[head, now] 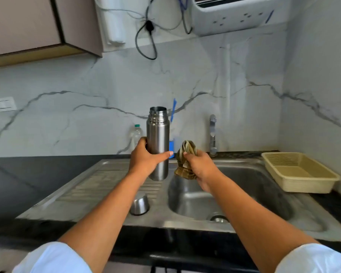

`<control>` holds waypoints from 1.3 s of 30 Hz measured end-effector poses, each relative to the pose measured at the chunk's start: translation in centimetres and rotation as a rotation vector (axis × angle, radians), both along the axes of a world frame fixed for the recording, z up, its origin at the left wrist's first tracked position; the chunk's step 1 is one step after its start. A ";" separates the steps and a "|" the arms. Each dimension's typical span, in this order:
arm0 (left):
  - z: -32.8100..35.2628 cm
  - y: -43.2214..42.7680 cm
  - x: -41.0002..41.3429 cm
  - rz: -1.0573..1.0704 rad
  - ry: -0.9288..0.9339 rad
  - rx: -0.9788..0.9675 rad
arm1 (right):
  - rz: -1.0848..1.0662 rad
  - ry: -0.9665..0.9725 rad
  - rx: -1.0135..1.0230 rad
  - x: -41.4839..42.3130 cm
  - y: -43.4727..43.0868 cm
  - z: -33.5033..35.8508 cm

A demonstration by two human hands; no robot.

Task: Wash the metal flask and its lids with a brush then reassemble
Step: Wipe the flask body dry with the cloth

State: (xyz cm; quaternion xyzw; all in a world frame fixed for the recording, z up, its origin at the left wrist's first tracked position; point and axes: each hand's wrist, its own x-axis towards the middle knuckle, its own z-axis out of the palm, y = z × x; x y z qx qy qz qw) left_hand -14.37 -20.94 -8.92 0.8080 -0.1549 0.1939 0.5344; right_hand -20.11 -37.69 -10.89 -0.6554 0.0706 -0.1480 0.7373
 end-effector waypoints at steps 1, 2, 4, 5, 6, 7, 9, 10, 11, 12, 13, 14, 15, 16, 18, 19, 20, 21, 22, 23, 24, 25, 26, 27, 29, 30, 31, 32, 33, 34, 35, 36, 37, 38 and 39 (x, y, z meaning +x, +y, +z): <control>0.4 1.8 0.0 0.031 -0.012 -0.007 | 0.011 -0.006 -0.049 0.2 1.5 0.4; 0.7 4.1 -0.1 0.066 -0.012 -0.021 | 0.027 -0.006 -0.113 0.3 3.3 0.8; 1.0 7.9 -0.1 0.110 0.001 -0.054 | 0.044 -0.020 -0.259 0.8 5.9 1.1; 0.8 10.1 -0.1 0.136 0.013 -0.070 | 0.054 -0.036 -0.355 1.2 7.3 1.0; 0.5 11.9 -0.1 0.161 0.026 -0.080 | 0.052 -0.048 -0.466 1.3 8.3 1.0; 0.1 13.8 -0.1 0.193 0.041 -0.089 | 0.053 -0.054 -0.572 1.3 9.4 1.0; -1.1 16.5 -0.1 0.247 0.073 -0.087 | 0.064 -0.054 -0.732 1.4 10.9 0.7; -1.8 17.7 -0.2 0.274 0.088 -0.085 | 0.082 -0.057 -0.787 1.5 11.7 0.4; -2.5 18.5 -0.1 0.293 0.100 -0.085 | 0.097 -0.058 -0.827 1.6 12.3 0.2; -3.2 19.2 -0.1 0.310 0.113 -0.088 | 0.107 -0.064 -0.875 1.6 13.0 0.0; -3.9 19.7 -0.1 0.318 0.122 -0.091 | 0.111 -0.072 -0.934 1.5 13.4 -0.1; -4.5 19.9 0.0 0.325 0.135 -0.094 | 0.112 -0.085 -0.990 1.4 13.6 -0.3; -5.1 20.2 0.1 0.328 0.145 -0.100 | 0.110 -0.094 -1.036 1.3 13.9 -0.4; -5.6 20.3 0.2 0.330 0.156 -0.107 | 0.105 -0.103 -1.073 1.4 14.0 -0.5; -6.4 20.2 0.6 0.336 0.167 -0.121 | 0.094 -0.111 -1.132 1.3 14.0 -0.8; -6.6 20.1 0.8 0.338 0.168 -0.124 | 0.087 -0.108 -1.154 1.3 14.0 -0.8; -6.7 20.0 0.9 0.338 0.168 -0.127 | 0.081 -0.106 -1.170 1.4 13.9 -0.9; -6.8 19.8 1.1 0.337 0.167 -0.127 | 0.077 -0.104 -1.179 1.5 13.9 -0.9; -6.8 19.6 1.2 0.334 0.168 -0.125 | 0.073 -0.109 -1.184 1.5 13.8 -0.9; -6.8 19.5 1.4 0.332 0.165 -0.122 | 0.072 -0.105 -1.188 1.5 13.8 -0.9; -6.8 19.4 1.6 0.331 0.164 -0.118 | 0.072 -0.103 -1.190 1.5 13.7 -0.9; -6.8 19.2 1.8 0.330 0.166 -0.116 | 0.074 -0.098 -1.195 1.5 13.6 -0.9; -6.9 19.1 1.9 0.330 0.172 -0.112 | 0.076 -0.093 -1.199 1.6 13.6 -1.1; -6.9 19.0 2.0 0.331 0.176 -0.105 | 0.077 -0.086 -1.203 1.5 13.5 -1.1; -7.1 18.9 2.2 0.337 0.184 -0.080 | 0.084 -0.080 -1.205 1.4 13.5 -1.2; -7.1 18.8 2.2 0.340 0.186 -0.065 | 0.087 -0.081 -1.202 1.4 13.4 -1.2; -7.2 18.7 2.2 0.344 0.186 -0.055 | 0.091 -0.084 -1.197 1.3 13.4 -1.2; -7.3 18.7 2.2 0.346 0.186 -0.052 | 0.090 -0.086 -1.194 1.3 13.3 -1.3; -7.3 18.7 2.2 0.348 0.186 -0.053 | 0.088 -0.086 -1.194 1.3 13.3 -1.3; -7.4 18.7 2.2 0.350 0.188 -0.055 | 0.084 -0.084 -1.196 1.3 13.2 -1.3; -7.5 18.7 2.2 0.350 0.193 -0.059 | 0.079 -0.079 -1.197 1.4 13.1 -1.4; -7.5 18.7 2.2 0.346 0.197 -0.066 | 0.075 -0.073 -1.196 1.4 12.9 -1.5; -7.6 18.6 2.3 0.340 0.203 -0.073 | 0.070 -0.068 -1.193 1.5 12.8 -1.6; -7.6 18.6 2.3 0.337 0.211 -0.073 | 0.065 -0.064 -1.192 1.5 12.7 -1.7; -7.6 18.6 2.3 0.338 0.217 -0.066 | 0.063 -0.061 -1.190 1.6 12.6 -1.8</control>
